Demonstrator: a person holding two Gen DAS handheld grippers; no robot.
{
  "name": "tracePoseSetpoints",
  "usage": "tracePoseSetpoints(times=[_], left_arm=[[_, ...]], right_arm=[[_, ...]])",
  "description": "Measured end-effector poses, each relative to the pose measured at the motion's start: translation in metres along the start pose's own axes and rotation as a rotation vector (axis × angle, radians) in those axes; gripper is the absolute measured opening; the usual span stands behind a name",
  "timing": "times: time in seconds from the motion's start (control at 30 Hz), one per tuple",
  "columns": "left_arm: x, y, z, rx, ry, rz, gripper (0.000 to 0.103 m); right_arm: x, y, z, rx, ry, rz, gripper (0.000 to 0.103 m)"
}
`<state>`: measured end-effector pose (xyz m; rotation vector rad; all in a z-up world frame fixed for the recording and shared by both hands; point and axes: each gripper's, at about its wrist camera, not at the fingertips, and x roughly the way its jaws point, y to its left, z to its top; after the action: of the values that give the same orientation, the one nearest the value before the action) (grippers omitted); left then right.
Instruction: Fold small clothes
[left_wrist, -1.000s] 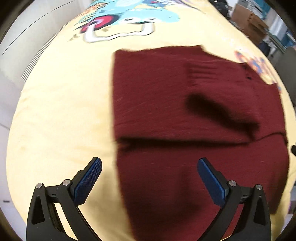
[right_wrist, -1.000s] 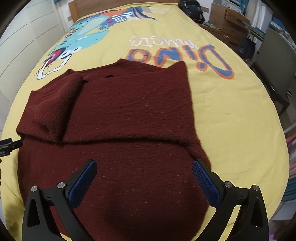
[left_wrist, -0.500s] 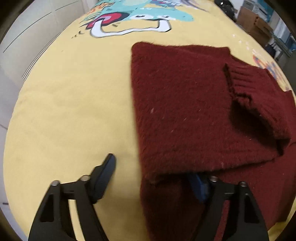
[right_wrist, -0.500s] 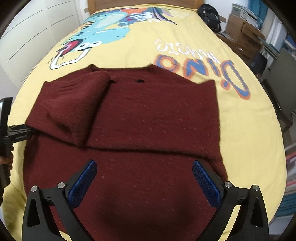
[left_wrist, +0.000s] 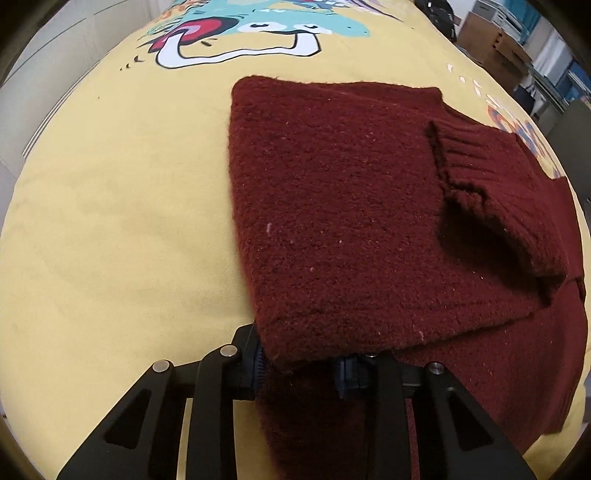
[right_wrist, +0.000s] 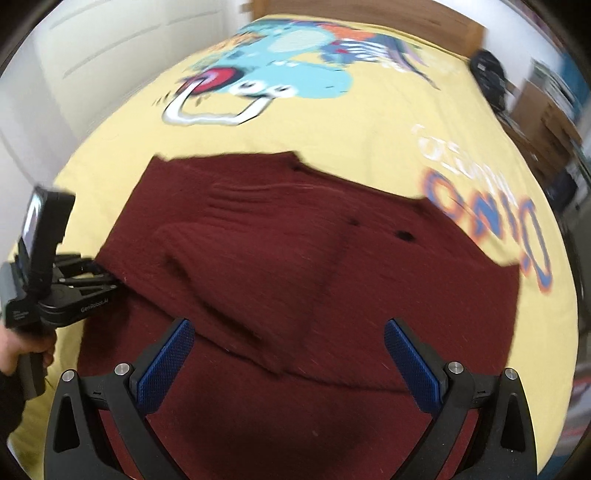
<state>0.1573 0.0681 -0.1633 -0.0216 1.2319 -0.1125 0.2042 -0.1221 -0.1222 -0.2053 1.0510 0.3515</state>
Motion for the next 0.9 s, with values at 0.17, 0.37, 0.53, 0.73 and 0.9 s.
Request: tracePoseSetpoints(times=[0.17, 0.37, 0.53, 0.73, 0.9], left_arm=[[-0.003, -0.009, -0.002, 0.012, 0.000, 0.019, 0.025], [0.008, -0.018, 0.010, 0.001, 0.007, 0.001, 0.025], [0.010, -0.006, 0.011, 0.005, 0.009, -0.003, 0.025], [0.013, -0.005, 0.014, 0.003, 0.005, -0.011, 0.025], [0.005, 0.000, 0.008, 0.003, -0.009, 0.003, 0.025]], right_arm=[[0.034, 0.043, 0.016, -0.139, 0.046, -0.010, 0.103], [0.070, 0.066, 0.030, -0.201, 0.096, -0.041, 0.099], [0.076, 0.044, 0.036, -0.120, 0.120, -0.049, 0.022], [0.038, -0.026, 0.030, 0.062, 0.060, 0.022, 0.018], [0.007, -0.088, 0.013, 0.198, 0.005, 0.000, 0.018]])
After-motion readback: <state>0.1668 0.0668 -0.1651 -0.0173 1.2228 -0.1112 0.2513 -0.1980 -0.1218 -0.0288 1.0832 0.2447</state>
